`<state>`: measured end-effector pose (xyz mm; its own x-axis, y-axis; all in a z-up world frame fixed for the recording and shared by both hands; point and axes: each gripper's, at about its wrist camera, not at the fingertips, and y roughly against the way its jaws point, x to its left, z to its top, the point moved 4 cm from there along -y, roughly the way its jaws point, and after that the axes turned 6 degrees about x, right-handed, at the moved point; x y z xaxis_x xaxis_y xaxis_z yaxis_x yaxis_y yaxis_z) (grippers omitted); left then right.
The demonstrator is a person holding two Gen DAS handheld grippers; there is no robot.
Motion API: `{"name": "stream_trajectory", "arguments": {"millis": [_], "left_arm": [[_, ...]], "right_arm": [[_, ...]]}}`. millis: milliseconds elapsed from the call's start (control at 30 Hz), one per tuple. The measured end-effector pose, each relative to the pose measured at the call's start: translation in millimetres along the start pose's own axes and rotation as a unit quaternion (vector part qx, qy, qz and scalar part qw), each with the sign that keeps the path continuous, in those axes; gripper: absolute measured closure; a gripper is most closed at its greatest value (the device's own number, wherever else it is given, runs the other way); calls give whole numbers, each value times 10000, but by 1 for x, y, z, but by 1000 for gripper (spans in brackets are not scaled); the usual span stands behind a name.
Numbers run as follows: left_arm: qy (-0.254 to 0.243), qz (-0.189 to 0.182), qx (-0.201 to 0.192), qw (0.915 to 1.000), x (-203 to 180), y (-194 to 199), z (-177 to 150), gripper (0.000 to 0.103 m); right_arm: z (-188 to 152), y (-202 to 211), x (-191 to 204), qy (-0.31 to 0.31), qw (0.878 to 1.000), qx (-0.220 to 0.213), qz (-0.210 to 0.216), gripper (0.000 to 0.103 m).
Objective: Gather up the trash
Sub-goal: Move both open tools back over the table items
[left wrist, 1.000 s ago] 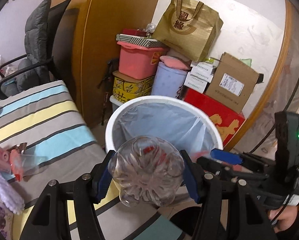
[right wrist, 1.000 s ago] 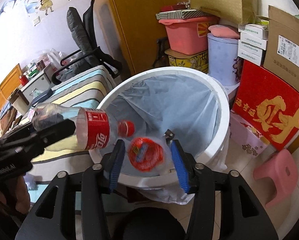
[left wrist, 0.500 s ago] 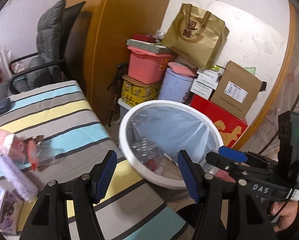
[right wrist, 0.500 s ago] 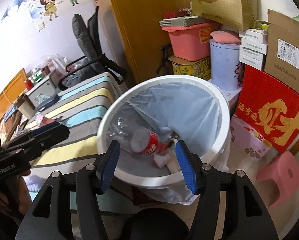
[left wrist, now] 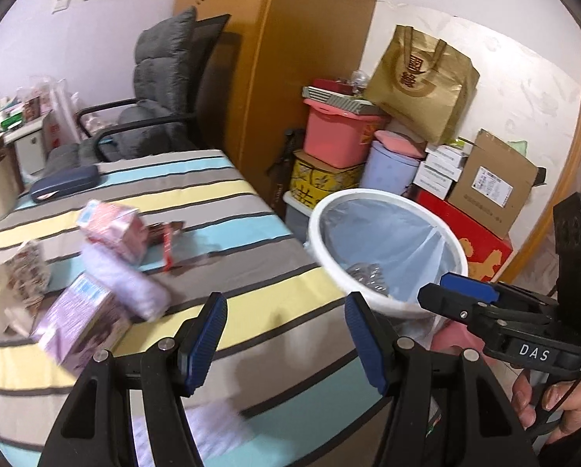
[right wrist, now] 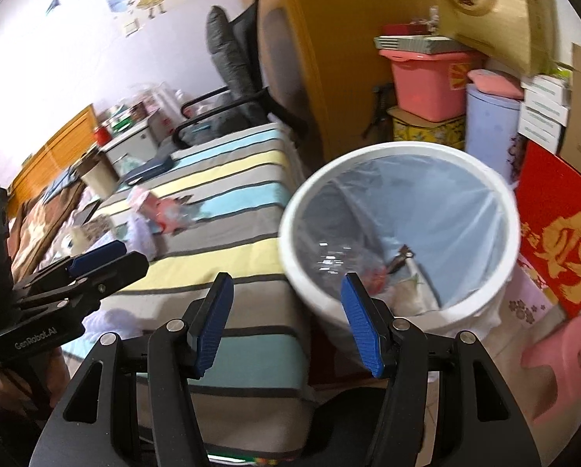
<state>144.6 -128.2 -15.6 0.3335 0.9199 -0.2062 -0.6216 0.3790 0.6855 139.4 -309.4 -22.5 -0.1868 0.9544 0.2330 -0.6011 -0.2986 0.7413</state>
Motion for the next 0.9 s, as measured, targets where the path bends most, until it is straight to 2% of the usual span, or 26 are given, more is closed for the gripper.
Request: {"name": "stream_trajectory", "arguments": {"millis": [167, 567, 900], "left_arm": [[112, 177, -71, 9998, 17, 19, -12, 40], [399, 555, -148, 9975, 51, 52, -41, 40], [656, 837, -174, 9942, 84, 67, -50, 40]], "right_arm": [[-2, -1, 17, 109, 9993, 5, 352, 43], [-10, -9, 49, 373, 9975, 161, 571, 43], [-13, -18, 67, 569, 9949, 338, 763, 43]]}}
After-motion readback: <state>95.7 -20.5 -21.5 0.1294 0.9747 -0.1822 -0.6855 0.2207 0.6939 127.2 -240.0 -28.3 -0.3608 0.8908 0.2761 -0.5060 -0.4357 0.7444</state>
